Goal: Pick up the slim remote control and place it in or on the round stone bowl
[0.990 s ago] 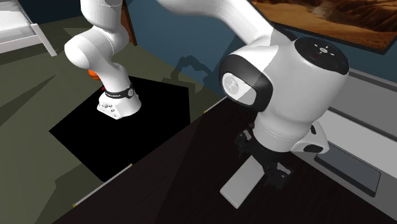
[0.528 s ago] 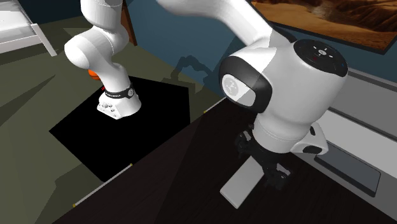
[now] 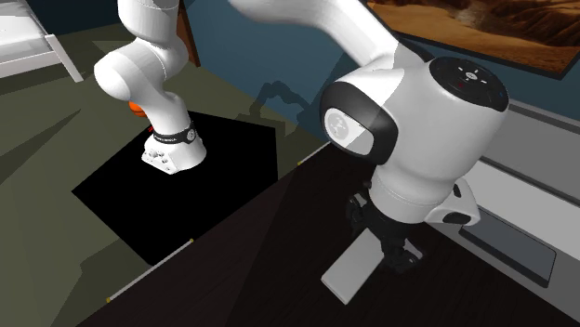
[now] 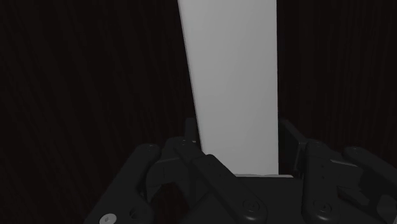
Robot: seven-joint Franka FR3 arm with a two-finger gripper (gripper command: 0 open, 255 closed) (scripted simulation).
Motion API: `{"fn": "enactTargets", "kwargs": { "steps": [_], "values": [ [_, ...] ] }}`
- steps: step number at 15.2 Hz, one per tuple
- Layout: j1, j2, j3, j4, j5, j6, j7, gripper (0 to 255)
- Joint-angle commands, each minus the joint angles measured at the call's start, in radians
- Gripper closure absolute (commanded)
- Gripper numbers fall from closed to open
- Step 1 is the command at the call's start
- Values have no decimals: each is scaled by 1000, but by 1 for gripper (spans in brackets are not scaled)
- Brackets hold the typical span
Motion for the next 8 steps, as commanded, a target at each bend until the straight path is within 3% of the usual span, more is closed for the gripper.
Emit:
{"fn": "enactTargets", "kwargs": {
  "steps": [1,8],
  "values": [
    [0,1,0,-1,0,0,0,255],
    [4,-34,-9,30,-15,-64,10,255]
  ]
}}
